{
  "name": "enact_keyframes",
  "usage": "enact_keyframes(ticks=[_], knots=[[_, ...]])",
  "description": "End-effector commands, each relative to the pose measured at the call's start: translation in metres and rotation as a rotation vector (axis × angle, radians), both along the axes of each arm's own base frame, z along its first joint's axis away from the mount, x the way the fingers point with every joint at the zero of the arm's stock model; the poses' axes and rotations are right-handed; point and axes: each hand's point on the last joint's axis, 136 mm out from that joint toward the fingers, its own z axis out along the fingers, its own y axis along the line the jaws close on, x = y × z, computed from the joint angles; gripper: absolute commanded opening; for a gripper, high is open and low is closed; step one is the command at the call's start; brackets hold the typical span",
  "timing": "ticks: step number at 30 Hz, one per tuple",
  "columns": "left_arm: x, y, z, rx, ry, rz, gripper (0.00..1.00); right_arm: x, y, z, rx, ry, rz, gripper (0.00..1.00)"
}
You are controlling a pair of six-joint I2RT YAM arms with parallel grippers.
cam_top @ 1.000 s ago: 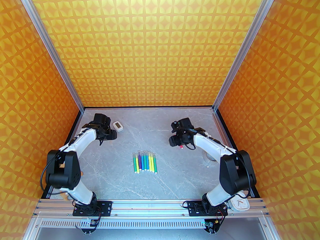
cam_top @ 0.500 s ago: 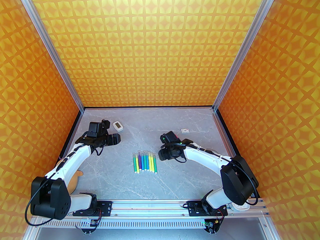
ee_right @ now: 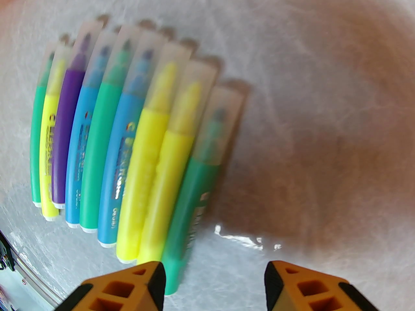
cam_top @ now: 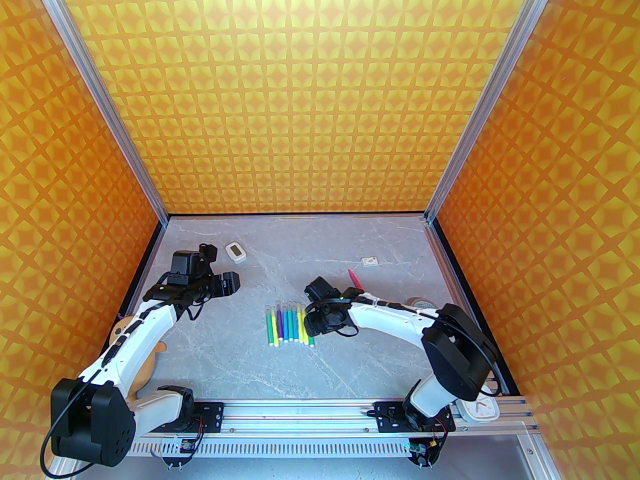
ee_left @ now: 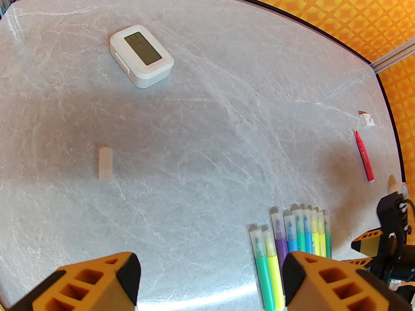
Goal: Open the pen caps
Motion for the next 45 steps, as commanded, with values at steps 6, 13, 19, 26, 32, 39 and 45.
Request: enact_keyframes(ticks=[6,13,19,26,32,39,45], knots=[[-0.007,-0.004,0.000,-0.005,0.003,-0.025,0.77,-0.004,0.012,-0.005,0.005,0.026,-0.019,0.53],[-0.008,-0.004,0.001,-0.003,0.003,-0.026,0.77,-0.004,0.011,-0.016,-0.024,0.044,-0.030,0.47],[-0.009,-0.003,0.003,-0.004,-0.004,-0.026,0.77,-0.002,0.008,-0.024,-0.064,0.051,-0.030,0.45],[-0.010,-0.003,0.005,-0.006,-0.010,-0.026,0.77,0.007,-0.009,-0.032,-0.222,0.043,-0.004,0.42],[-0.012,-0.003,0.010,-0.007,-0.028,-0.027,0.77,0.013,-0.009,-0.042,-0.262,0.056,0.012,0.38],[-0.013,-0.003,0.011,-0.007,-0.033,-0.028,0.78,0.017,-0.012,-0.053,-0.260,0.078,-0.001,0.29],[-0.013,-0.003,0.012,-0.008,-0.040,-0.027,0.78,0.022,-0.015,-0.062,-0.290,0.078,-0.003,0.25]])
